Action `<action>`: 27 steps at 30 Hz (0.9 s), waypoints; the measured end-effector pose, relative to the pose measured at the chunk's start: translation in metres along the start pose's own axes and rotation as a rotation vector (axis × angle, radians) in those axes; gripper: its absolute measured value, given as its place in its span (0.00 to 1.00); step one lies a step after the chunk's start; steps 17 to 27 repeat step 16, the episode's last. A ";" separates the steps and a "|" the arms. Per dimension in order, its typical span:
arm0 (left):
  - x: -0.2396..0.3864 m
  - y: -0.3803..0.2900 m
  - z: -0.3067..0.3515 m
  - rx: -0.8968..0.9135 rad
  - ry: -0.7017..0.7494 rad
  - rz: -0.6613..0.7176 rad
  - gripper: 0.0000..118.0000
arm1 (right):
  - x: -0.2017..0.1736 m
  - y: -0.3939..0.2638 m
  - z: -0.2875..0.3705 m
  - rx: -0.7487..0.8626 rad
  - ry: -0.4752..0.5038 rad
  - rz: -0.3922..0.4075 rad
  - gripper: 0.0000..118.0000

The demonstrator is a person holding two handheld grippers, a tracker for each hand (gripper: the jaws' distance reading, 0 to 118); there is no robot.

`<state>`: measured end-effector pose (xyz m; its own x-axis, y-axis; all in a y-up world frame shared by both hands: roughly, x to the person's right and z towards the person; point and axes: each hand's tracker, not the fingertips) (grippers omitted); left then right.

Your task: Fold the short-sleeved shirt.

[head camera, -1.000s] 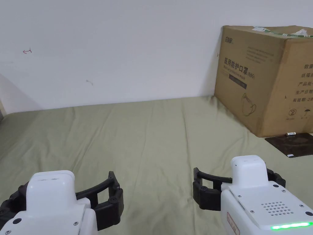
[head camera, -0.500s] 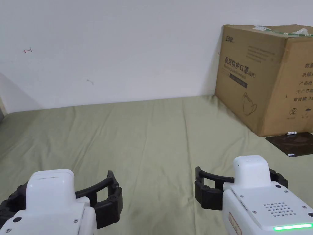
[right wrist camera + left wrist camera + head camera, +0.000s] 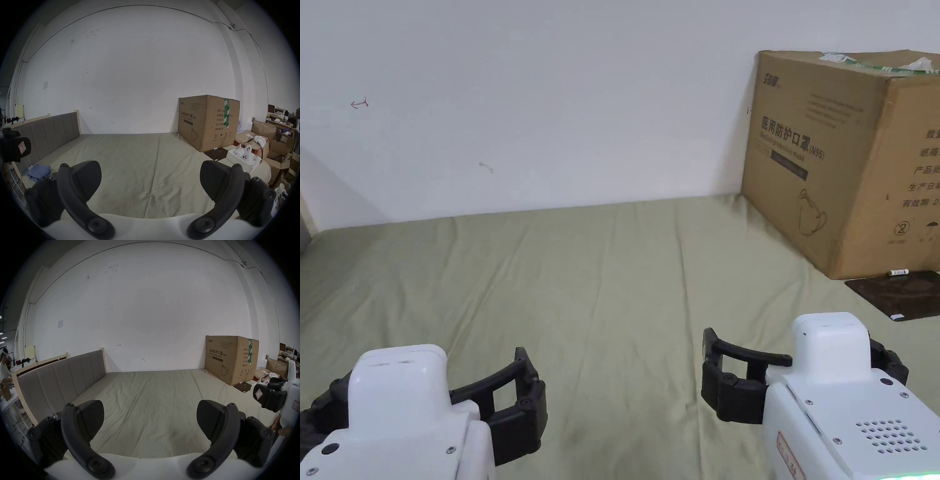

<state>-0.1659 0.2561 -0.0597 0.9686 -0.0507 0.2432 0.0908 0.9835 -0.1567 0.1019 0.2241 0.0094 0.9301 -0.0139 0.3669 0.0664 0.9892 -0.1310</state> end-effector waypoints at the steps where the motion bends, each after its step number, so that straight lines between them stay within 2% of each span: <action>1: 0.000 0.000 0.000 -0.001 -0.003 0.002 0.98 | 0.000 0.000 0.000 -0.004 0.003 0.001 1.00; 8: 0.000 -0.001 0.000 0.033 0.000 -0.005 0.96 | -0.002 -0.001 0.001 -0.009 0.003 0.014 1.00; 12: -0.006 0.004 0.000 0.036 -0.031 0.075 0.94 | -0.002 0.001 0.001 -0.003 0.002 0.017 1.00; 16: -0.005 0.005 -0.004 -0.003 -0.022 0.011 0.96 | -0.002 0.001 0.001 -0.004 -0.001 0.015 1.00; 27: -0.005 0.005 -0.004 -0.003 -0.022 0.011 0.96 | -0.002 0.001 0.001 -0.004 -0.001 0.015 1.00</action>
